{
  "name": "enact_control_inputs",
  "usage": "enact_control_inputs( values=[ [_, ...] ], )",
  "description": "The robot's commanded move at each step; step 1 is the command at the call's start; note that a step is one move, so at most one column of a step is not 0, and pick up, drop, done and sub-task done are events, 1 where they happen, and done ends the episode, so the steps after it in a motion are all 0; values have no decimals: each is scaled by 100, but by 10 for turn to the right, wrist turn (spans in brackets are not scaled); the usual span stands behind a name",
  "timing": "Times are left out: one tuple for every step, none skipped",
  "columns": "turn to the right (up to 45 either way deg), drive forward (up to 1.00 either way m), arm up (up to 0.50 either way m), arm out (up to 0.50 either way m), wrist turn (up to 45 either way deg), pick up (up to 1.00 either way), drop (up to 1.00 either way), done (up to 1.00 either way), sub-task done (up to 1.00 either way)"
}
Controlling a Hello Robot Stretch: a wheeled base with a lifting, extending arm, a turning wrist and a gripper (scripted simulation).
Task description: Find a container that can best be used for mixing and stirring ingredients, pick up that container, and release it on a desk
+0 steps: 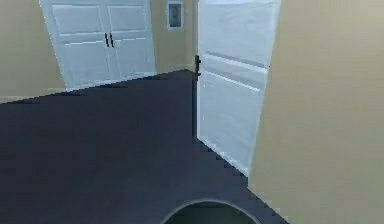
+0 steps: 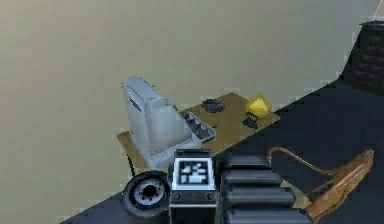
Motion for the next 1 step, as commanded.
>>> enact_control_inputs(
  values=[
    [90, 0, 0, 0, 0, 0, 0, 0, 0]
  ],
)
